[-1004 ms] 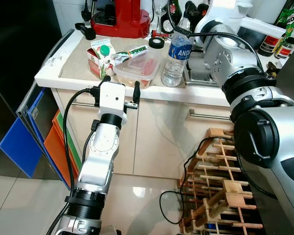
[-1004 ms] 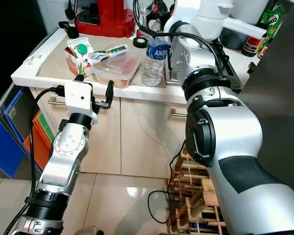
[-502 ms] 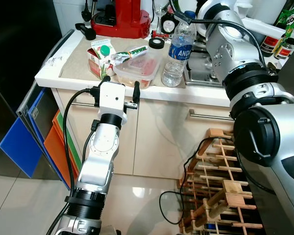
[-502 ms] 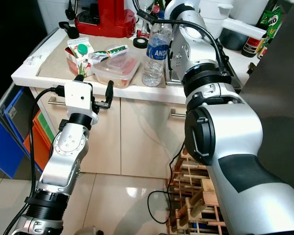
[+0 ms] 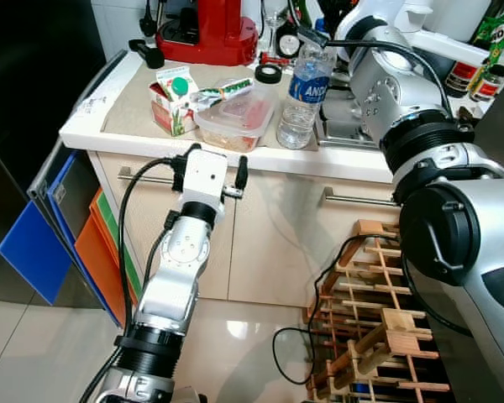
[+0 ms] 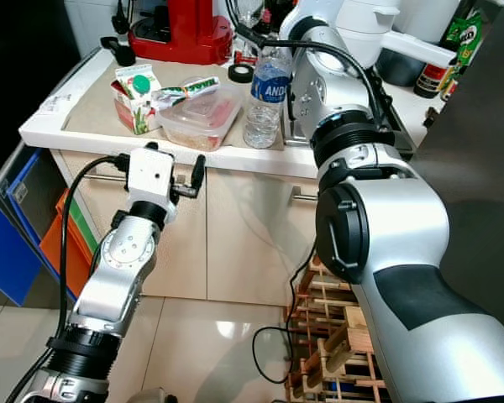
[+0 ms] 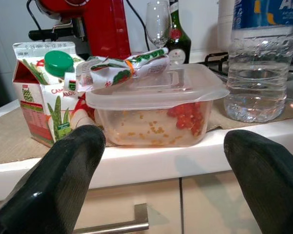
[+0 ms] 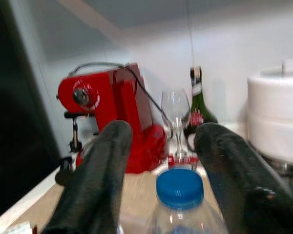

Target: Restocking fridge

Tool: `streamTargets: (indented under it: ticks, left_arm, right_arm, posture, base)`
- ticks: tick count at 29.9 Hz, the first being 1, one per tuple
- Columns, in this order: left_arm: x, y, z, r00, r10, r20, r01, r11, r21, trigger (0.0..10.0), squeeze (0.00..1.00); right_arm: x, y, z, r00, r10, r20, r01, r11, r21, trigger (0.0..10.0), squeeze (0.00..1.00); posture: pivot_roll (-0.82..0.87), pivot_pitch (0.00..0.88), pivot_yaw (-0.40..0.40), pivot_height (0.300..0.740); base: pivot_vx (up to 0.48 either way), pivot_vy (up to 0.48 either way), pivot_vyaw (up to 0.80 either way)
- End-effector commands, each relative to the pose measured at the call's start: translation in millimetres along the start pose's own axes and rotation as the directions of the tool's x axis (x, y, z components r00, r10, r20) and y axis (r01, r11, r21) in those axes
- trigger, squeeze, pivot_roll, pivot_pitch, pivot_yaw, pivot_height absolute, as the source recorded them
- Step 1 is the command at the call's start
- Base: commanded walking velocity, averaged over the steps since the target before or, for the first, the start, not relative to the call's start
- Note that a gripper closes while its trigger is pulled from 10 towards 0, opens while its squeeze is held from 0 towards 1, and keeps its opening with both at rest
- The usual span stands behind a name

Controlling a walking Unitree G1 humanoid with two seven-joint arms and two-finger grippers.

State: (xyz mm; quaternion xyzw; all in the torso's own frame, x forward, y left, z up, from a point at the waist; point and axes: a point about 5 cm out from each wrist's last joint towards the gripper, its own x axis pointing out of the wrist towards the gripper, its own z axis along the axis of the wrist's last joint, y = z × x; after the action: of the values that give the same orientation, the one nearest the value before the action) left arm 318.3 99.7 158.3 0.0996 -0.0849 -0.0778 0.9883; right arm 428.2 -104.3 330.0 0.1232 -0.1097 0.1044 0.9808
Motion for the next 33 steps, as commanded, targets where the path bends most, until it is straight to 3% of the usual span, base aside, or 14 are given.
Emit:
streamTargets:
  ticks: [1, 11, 12, 33]
  left_arm:
    - [2.4, -2.0, 2.2, 1.000, -0.007, -0.003, 0.007, 1.000, 0.011, 10.0, 0.00]
    - [2.7, -2.6, 1.9, 1.000, -0.004, -0.011, 0.004, 1.000, 0.017, 10.0, 0.00]
    - [2.6, -2.5, 1.9, 1.000, -0.002, -0.012, 0.003, 1.000, 0.017, 10.0, 0.00]
    - [2.6, -1.3, 1.0, 1.000, 0.011, -0.020, -0.011, 1.000, 0.009, 10.0, 0.00]
  right_arm:
    - [-0.6, -2.1, -3.0, 1.000, -0.001, -0.019, 0.002, 1.000, 0.021, 10.0, 1.00]
    - [-0.7, -1.6, -6.4, 0.999, 0.001, -0.052, -0.001, 1.000, -0.015, 10.0, 1.00]
    - [-0.7, -1.1, -7.8, 0.998, 0.002, -0.064, -0.004, 1.000, -0.017, 10.0, 0.00]
    - [-2.8, -4.7, -20.7, 0.989, -0.031, -0.148, 0.032, 0.999, 0.005, 10.0, 0.00]
  posture:
    - [0.13, 0.000, -0.088, 0.740]
    - [0.13, 0.000, -0.091, 0.740]
    - [0.13, 0.000, -0.092, 0.740]
    - [0.13, 0.000, -0.097, 0.740]
  base:
    - [0.000, 0.000, 0.00]
    - [0.000, 0.000, 0.00]
    - [0.000, 0.000, 0.00]
    - [0.000, 0.000, 0.00]
